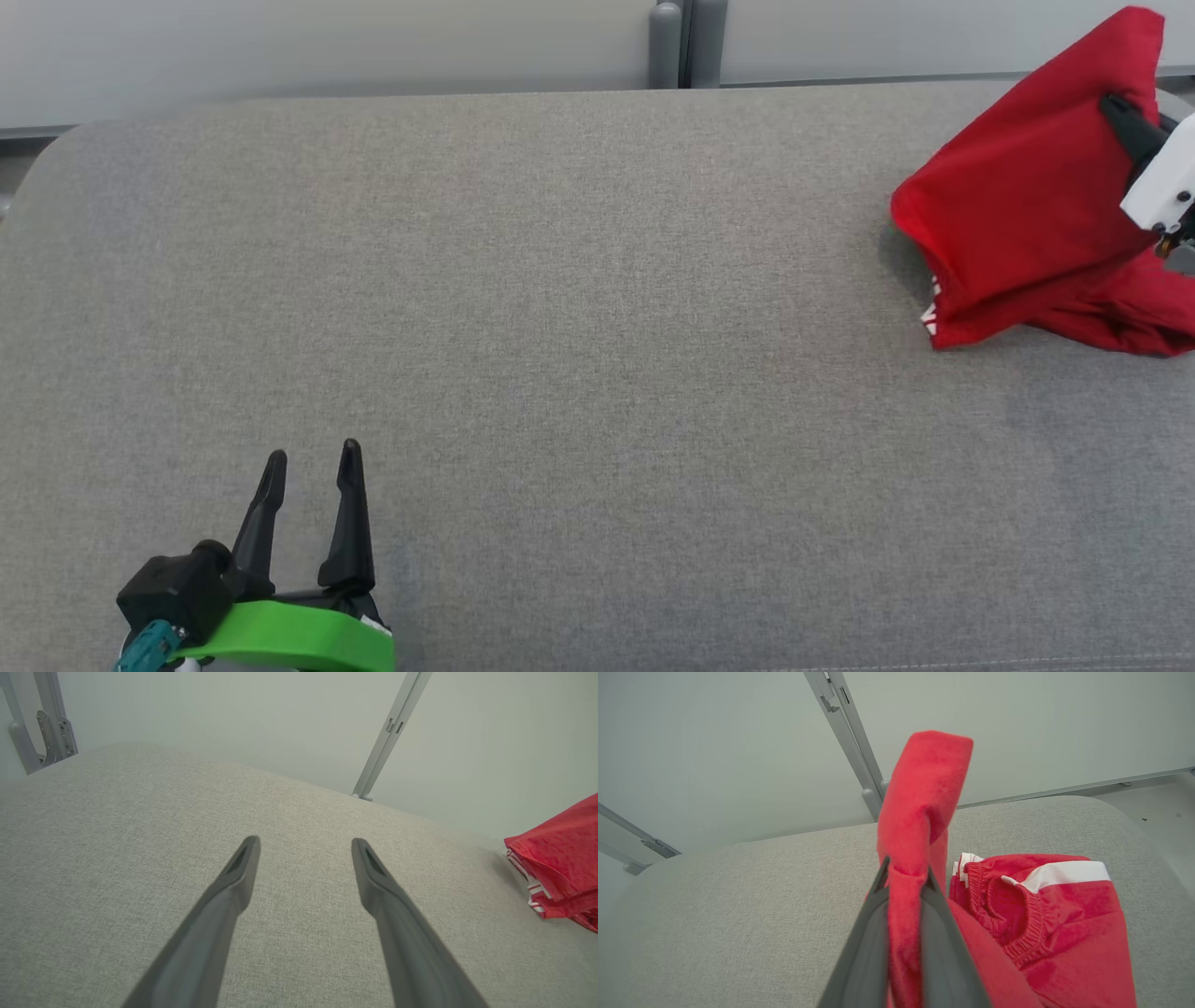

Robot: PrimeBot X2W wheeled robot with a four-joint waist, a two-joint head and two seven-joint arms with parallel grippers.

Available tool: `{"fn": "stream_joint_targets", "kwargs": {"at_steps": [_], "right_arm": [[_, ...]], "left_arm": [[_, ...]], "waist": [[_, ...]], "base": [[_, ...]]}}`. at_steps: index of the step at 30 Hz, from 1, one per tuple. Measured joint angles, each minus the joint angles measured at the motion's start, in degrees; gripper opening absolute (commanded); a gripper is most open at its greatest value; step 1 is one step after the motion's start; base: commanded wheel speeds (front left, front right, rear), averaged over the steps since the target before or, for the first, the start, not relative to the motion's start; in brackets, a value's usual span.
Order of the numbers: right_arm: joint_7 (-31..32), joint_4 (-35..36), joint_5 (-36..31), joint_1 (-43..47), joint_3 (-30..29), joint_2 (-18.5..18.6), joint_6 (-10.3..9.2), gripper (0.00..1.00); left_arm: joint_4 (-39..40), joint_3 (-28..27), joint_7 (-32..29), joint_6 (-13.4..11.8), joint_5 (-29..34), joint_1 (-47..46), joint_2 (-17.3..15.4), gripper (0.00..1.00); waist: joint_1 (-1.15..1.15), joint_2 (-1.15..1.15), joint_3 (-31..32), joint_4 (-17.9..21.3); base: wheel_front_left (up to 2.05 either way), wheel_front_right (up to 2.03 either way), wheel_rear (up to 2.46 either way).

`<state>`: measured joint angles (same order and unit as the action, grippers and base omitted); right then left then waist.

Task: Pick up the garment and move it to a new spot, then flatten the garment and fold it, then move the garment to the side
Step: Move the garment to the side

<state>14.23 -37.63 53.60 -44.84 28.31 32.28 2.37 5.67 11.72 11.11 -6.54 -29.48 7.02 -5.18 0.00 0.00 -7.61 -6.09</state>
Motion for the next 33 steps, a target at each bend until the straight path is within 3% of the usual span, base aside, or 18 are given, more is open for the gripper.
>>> {"fn": "stream_joint_targets", "kwargs": {"at_steps": [16, 33], "right_arm": [[1.23, -6.19, -1.92, -5.61, -3.19, 4.63, -4.79, 0.0], [-5.94, -12.91, -4.88, -5.2, -3.13, 5.22, -7.39, 0.0]], "left_arm": [[3.5, -0.8, -2.07, 0.0, 2.16, -2.03, -2.86, 1.0], [9.42, -0.83, -3.67, -0.01, 5.39, -5.65, -4.85, 1.0]], "waist": [[0.0, 0.0, -7.73, -0.92], [0.0, 0.0, -13.45, 1.27]], "base": [[0.0, 0.0, 0.0], [0.0, 0.0, 0.0]]}}
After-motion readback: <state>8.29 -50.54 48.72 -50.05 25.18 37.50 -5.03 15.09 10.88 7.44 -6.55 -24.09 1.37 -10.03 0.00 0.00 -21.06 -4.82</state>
